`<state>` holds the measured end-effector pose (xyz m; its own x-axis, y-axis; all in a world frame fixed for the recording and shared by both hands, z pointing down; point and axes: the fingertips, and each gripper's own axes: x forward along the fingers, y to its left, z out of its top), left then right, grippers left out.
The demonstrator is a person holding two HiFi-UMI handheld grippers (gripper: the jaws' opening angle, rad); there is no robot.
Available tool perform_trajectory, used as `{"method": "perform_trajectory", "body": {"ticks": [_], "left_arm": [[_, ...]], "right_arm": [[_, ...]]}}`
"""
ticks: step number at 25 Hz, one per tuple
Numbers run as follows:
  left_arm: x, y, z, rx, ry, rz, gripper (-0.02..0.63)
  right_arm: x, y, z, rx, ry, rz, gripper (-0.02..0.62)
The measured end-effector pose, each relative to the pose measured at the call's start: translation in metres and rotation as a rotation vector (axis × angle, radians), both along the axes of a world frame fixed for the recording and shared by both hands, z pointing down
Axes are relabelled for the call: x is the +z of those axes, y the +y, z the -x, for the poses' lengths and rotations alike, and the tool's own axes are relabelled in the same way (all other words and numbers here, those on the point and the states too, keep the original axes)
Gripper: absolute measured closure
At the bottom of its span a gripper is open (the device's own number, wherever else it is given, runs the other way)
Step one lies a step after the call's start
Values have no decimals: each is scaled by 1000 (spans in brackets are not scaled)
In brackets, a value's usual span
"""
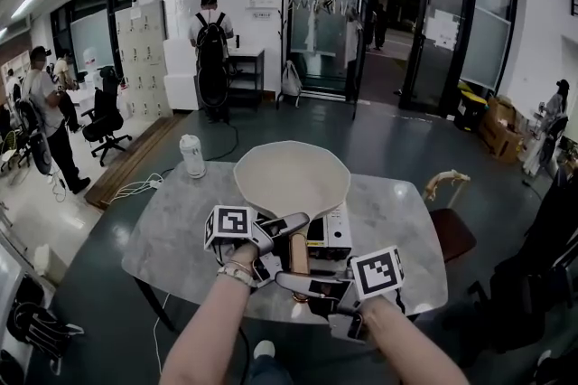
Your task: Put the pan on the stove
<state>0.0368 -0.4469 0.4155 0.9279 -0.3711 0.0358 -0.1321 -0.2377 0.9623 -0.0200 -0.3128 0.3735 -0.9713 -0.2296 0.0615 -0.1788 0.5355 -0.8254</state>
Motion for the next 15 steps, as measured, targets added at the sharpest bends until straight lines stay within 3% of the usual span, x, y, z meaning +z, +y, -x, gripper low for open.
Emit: {"method": "perform_trajectory", "body": {"ticks": [15], "left_arm": [[47,-38,4,72,-40,79,348]], "right_arm": [[34,-45,12,32,3,62,370]]}}
